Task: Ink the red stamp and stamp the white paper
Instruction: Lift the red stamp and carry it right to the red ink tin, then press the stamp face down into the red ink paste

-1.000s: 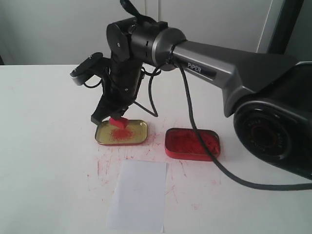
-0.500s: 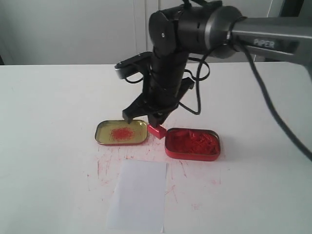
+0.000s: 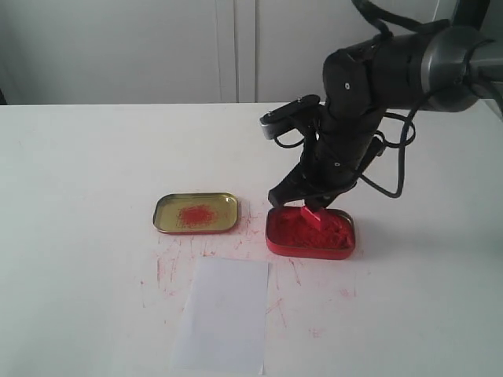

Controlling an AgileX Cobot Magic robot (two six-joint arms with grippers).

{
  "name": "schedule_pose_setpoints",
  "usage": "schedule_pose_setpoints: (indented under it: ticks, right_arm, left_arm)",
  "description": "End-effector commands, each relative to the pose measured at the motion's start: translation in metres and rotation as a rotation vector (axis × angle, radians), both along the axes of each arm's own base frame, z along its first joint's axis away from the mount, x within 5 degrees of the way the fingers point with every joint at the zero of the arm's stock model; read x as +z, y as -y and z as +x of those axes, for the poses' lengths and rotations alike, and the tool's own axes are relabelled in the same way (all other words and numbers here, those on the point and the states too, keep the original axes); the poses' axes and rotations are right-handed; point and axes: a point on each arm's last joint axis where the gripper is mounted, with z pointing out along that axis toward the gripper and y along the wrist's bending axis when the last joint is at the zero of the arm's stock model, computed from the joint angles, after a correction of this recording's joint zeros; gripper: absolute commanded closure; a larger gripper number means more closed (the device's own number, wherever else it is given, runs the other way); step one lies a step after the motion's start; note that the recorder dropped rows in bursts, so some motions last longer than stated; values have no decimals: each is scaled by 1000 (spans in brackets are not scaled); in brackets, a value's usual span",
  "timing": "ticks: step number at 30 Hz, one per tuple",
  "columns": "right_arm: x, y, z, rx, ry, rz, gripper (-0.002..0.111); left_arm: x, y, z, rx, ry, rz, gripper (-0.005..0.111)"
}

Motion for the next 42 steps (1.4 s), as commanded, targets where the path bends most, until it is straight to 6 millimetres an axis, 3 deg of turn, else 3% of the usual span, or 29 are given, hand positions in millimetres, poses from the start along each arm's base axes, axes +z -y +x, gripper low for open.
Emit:
schedule_pose_setpoints:
  ticks: [1,8,19,26,34,42]
  right_arm:
    - [-7,5,0,6,53,8,108]
    - [-23,7,-5,34,82,21,108]
    - [-29,7,-2,78,124,5,108]
    - [-42,7,-1,87,83,-24,108]
    - [-24,17,13,-6,44,19,108]
    - [-33,14,13,-2,8,45,108]
  left_arm:
    - [-1,0,0,3,3,-2,107]
    - [-1,0,0,3,3,-2,107]
    - [-1,0,0,3,3,-2,107]
    - [-1,0,0,3,3,-2,107]
    - [-1,0,0,3,3,-2,107]
    - [-1,0,0,3,3,-2,107]
